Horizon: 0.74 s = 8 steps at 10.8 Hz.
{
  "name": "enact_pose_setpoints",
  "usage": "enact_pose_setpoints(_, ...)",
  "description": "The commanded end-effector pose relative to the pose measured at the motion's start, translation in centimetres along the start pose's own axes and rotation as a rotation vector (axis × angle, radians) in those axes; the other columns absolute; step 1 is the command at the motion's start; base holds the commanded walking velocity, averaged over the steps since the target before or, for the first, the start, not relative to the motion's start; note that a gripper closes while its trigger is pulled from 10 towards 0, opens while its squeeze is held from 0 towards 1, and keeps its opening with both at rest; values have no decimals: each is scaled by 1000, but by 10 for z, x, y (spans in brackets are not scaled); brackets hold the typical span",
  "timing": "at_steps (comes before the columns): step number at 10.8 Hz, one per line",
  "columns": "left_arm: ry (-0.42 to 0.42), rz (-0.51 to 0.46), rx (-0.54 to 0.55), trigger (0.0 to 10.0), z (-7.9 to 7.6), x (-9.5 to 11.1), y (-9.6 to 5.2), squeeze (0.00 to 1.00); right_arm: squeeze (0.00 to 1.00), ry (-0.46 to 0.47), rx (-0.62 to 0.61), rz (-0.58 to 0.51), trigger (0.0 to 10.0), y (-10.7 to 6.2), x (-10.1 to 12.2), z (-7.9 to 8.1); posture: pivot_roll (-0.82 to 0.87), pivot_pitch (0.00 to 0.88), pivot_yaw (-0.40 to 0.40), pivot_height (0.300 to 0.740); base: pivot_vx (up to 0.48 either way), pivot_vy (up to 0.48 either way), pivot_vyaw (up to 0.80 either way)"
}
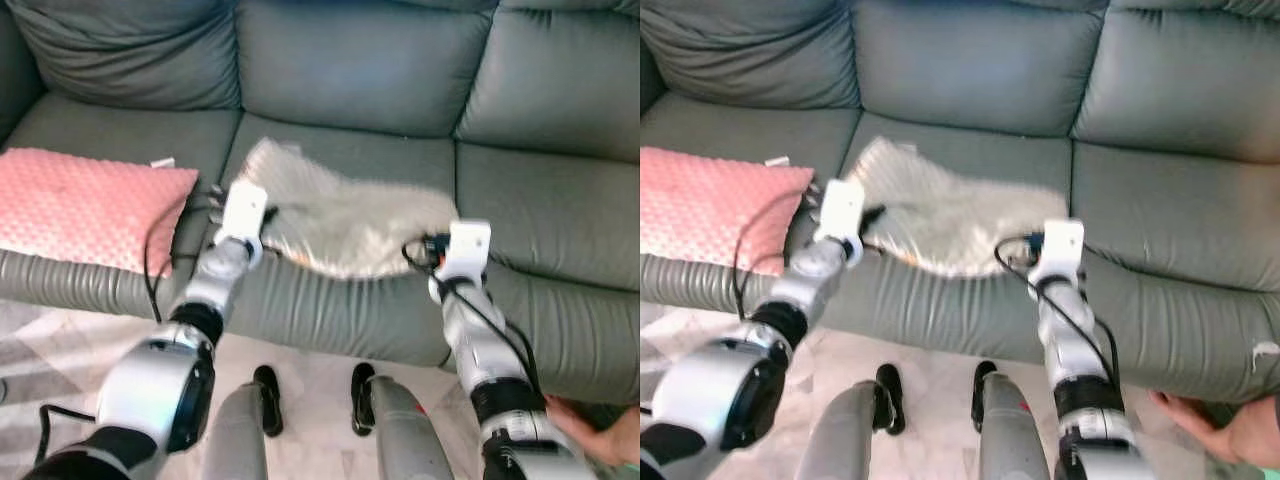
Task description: Move the pillow to the sofa
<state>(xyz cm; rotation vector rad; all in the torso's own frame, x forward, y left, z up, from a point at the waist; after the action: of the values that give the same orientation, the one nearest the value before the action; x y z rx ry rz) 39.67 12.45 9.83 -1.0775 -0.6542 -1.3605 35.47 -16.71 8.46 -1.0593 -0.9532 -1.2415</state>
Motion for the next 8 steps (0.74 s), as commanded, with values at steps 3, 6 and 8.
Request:
enact_pose_setpoints(3,8,45,62,10000,18,-8,0,0,0,-9,59,25,10000,5,-11,18,-80,397,40,740,0,0,0)
enact_pose_setpoints(6,61,138,19,10000,19,-31,-6,0,0,-5,101,78,10000,2,-28,37,-81,393,34,740,0,0,0)
enact_pose_setpoints(8,77,128,23,10000,19,-30,-6,588,0,5,125,91,10000,1,-33,42,-80,392,33,740,0,0,0)
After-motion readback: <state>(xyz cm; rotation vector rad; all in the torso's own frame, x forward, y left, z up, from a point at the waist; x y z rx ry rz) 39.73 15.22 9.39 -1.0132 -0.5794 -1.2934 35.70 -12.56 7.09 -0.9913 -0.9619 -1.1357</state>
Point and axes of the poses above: a point about 5 cm out from each wrist's last joint towards the gripper, its own y axis pointing out of the wrist towards the gripper, its own x axis along the axis of the wrist's last joint, z = x × y, the point moved 2 cm from there along y, pointing out of the wrist towards the gripper, and after that the axes turned 14 degrees about y, right-handed, at the moved point
